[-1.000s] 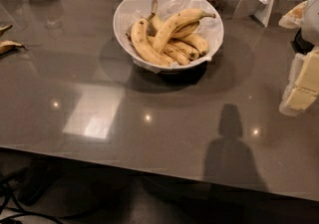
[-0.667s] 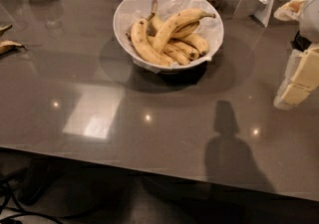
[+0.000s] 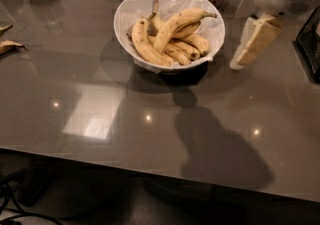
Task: Pick banana from white bowl
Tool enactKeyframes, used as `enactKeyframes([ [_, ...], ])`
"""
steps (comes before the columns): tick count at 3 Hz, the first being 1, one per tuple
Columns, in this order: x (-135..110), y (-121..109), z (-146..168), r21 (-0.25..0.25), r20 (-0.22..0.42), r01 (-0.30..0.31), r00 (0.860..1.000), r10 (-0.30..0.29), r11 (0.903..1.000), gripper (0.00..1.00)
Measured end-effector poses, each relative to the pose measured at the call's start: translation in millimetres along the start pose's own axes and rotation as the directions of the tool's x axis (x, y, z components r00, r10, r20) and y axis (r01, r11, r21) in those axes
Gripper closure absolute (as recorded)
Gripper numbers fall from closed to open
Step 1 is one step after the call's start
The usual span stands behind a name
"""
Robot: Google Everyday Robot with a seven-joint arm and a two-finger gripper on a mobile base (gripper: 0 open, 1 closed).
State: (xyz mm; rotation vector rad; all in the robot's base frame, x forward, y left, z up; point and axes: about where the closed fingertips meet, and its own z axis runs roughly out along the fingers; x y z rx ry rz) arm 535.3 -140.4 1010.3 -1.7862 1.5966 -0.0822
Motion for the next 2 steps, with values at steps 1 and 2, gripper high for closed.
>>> enactKeyframes([
  [1,-22.1,-35.5,32.9,-0.002,0.042,0.089,0.995,-0.089,0.996,0.0],
  [2,-34.2,-62.1,72.0,-0.041,0.024,0.143,0.99,-0.142,0.9888,0.0],
])
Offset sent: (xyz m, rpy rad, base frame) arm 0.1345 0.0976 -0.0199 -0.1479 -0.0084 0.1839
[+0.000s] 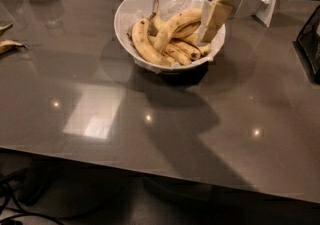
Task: Pick banana from white bowl
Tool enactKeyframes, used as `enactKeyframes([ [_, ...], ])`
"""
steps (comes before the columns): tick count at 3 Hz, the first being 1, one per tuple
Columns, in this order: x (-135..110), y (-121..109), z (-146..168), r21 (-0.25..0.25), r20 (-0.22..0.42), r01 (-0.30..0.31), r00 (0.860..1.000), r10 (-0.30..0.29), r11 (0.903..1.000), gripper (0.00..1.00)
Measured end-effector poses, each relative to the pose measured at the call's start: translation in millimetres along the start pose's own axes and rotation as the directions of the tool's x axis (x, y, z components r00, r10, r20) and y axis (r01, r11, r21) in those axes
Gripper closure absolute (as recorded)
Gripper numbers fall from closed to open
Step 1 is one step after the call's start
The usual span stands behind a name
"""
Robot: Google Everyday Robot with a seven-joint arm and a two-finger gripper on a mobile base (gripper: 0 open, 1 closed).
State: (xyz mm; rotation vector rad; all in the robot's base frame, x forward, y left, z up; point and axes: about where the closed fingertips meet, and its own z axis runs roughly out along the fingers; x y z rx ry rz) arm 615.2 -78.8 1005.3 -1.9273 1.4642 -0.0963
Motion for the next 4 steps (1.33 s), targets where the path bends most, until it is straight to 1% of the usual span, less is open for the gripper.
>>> enactKeyframes([
  [1,-2.2,-20.5,36.4,-0.048,-0.036,0.03,0.999,-0.032,0.9984,0.0],
  [2,-0.1,-34.7,69.3,-0.096,-0.068,0.041,0.997,-0.047,0.9946,0.0],
  [3,4.0,-42.9,94.8,-0.135,-0.092,0.039,0.994,-0.052,0.99,0.0],
  [4,10.8,-46.4,113.3,-0.165,-0.115,0.031,0.992,-0.051,0.9858,0.02],
])
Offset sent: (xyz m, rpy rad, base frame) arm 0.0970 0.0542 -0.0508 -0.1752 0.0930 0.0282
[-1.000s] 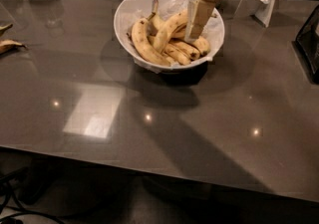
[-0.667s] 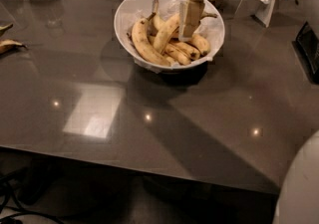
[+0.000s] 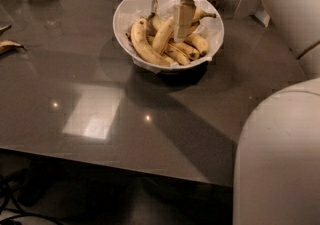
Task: Pick banana from white bowl
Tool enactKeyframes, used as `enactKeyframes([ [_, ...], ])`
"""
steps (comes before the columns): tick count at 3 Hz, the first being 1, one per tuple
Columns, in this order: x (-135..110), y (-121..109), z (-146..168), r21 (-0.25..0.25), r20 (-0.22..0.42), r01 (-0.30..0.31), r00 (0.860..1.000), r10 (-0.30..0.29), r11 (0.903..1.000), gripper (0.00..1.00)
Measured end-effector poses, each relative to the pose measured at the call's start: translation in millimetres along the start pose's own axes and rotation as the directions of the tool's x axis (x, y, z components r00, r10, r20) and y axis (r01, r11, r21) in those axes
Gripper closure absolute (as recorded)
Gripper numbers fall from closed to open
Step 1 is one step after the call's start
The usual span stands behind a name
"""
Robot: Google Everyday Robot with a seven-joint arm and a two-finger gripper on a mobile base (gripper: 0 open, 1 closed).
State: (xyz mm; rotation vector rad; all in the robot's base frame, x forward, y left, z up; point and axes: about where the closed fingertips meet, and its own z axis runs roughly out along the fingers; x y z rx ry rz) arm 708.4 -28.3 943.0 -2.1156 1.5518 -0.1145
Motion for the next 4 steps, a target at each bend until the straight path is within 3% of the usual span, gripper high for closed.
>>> enactKeyframes([
  [2,16.9,-2.3,27.4,-0.047,-0.042,-0.027,0.999,0.025,0.9985,0.16],
  [3,26.5,1.0,36.5,-0.065,-0.064,-0.038,0.997,0.034,0.9971,0.18],
  [4,26.6,1.1,36.4,-0.065,-0.064,-0.038,0.997,0.034,0.9971,0.37],
])
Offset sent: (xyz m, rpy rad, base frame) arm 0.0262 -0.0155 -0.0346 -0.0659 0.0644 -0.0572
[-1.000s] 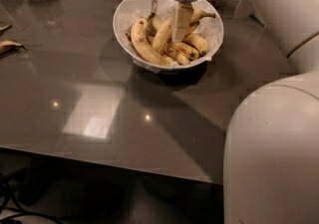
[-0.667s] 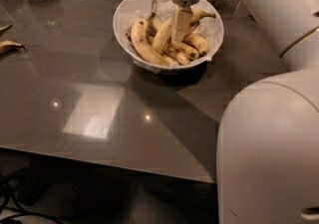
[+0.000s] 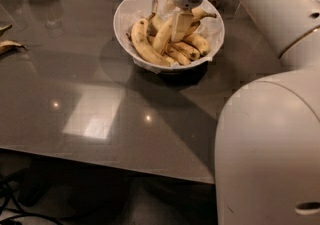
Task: Pick banana from white bowl
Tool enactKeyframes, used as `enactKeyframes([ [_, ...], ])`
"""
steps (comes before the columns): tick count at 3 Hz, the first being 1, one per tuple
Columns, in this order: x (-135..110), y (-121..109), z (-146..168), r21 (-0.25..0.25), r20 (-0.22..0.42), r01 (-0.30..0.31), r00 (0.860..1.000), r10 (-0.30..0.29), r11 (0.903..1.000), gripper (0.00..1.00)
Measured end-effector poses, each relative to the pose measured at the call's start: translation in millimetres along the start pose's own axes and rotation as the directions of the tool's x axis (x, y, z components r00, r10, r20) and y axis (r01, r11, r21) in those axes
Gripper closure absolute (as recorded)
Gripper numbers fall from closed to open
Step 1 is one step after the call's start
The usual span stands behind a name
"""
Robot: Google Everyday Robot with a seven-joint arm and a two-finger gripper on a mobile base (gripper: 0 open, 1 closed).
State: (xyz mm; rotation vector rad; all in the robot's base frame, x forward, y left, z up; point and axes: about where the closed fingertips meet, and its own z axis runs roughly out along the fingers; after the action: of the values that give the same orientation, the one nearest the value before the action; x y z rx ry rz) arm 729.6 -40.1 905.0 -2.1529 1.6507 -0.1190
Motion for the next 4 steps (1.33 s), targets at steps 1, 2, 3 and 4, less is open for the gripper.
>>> enactKeyframes([
  [1,8.3,6.6,-10.5,-0.005,-0.009,-0.009,1.0,0.009,0.9999,0.6],
  [2,17.2,17.9,-26.8,-0.016,-0.021,-0.015,1.0,0.015,0.9998,0.84],
  [3,28.0,33.3,-45.9,-0.022,-0.026,-0.029,0.999,0.028,0.9993,1.0],
  [4,40.9,53.0,-68.7,-0.044,-0.029,-0.07,0.997,0.068,0.9966,1.0],
])
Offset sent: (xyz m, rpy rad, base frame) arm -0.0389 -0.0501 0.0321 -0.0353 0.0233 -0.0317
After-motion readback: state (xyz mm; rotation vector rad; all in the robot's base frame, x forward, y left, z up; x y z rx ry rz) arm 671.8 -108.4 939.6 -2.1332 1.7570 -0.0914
